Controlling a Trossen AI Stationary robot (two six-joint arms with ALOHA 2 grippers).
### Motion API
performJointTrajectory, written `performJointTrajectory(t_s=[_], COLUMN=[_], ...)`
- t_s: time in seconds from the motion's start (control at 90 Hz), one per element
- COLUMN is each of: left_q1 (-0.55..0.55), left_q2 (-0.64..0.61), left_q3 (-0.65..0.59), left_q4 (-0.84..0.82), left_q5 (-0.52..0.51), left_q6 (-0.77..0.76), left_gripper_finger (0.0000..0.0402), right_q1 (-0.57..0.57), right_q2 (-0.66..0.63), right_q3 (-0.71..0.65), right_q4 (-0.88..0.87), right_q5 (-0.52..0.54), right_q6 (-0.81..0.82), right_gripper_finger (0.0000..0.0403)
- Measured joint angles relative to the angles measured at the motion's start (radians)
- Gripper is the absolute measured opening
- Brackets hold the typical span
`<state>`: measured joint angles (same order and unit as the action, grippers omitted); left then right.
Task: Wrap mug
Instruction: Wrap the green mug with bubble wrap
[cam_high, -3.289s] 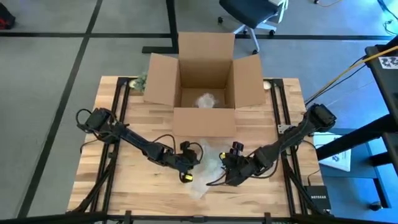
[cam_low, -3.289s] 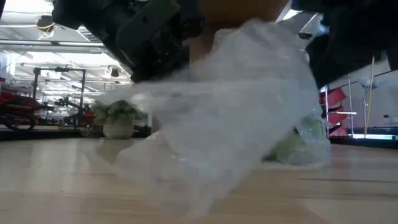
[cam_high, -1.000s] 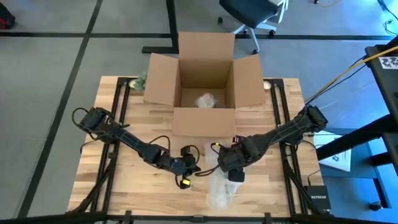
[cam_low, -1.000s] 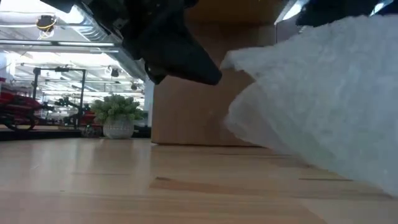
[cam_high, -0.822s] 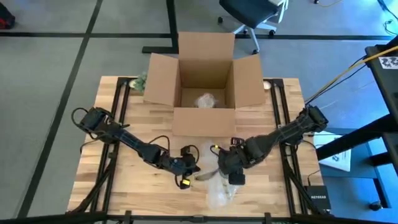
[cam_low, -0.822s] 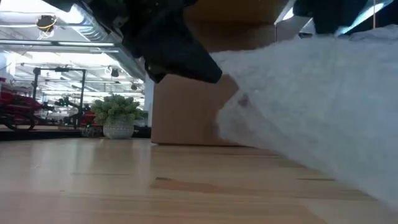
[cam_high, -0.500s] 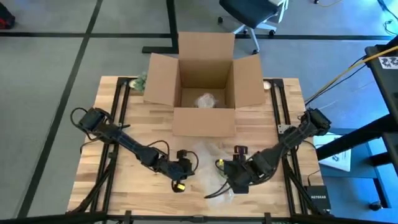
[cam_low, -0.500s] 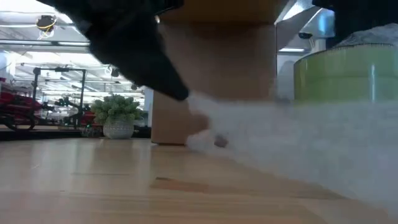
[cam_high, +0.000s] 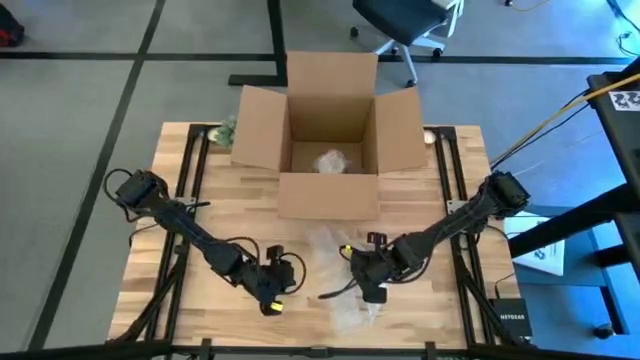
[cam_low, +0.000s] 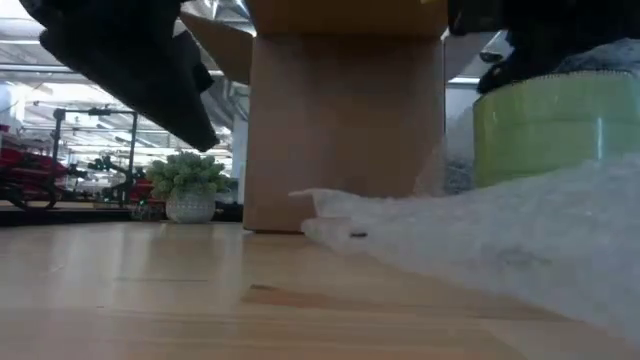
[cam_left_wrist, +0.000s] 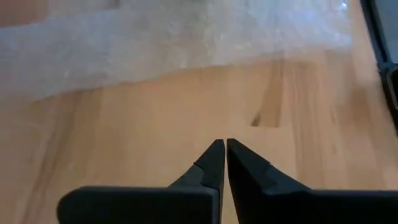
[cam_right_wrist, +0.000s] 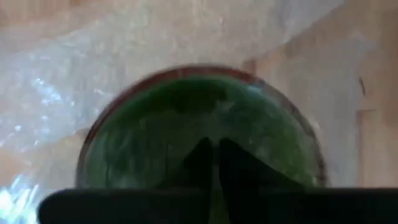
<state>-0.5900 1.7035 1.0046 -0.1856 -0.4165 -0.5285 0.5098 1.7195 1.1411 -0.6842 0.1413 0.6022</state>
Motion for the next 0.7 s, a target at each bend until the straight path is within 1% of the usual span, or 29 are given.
performJointTrajectory(t_s=[0.089, 0.156, 0.244, 0.322, 0.4, 0.478, 0.589, 0.7], left_q1=[0.004, 0.010, 0.017, 0.024, 0.035, 0.054, 0.091, 0.123], left_q2=[0.000, 0.008, 0.035, 0.076, 0.106, 0.104, 0.074, 0.067], left_q3=[0.000, 0.000, 0.000, 0.000, -0.001, 0.006, 0.042, 0.069], left_q4=[0.020, 0.034, 0.084, 0.132, 0.193, 0.245, 0.253, 0.256], left_q5=[-0.035, -0.054, -0.059, -0.059, -0.057, -0.054, -0.011, 0.075], left_q6=[0.000, 0.000, 0.010, 0.019, 0.059, 0.124, 0.215, 0.313], left_gripper_finger=[0.0000, 0.0000, 0.0000, 0.0000, 0.0000, 0.0000, 0.0008, 0.0038], right_q1=[-0.012, -0.015, -0.015, -0.014, -0.014, -0.014, -0.014, -0.013], right_q2=[-0.002, -0.003, -0.002, -0.002, -0.001, -0.001, 0.000, 0.000], right_q3=[-0.034, -0.036, -0.037, -0.038, -0.038, -0.038, -0.038, -0.039], right_q4=[0.037, 0.040, 0.054, 0.065, 0.068, 0.068, 0.069, 0.073], right_q5=[-0.007, -0.009, 0.000, 0.005, 0.005, 0.006, 0.014, 0.030], right_q6=[0.003, 0.003, -0.005, -0.005, -0.006, -0.006, -0.004, -0.005], right_gripper_finger=[0.0018, 0.0013, 0.0003, 0.0004, 0.0003, 0.0001, 0.0001, 0.0001])
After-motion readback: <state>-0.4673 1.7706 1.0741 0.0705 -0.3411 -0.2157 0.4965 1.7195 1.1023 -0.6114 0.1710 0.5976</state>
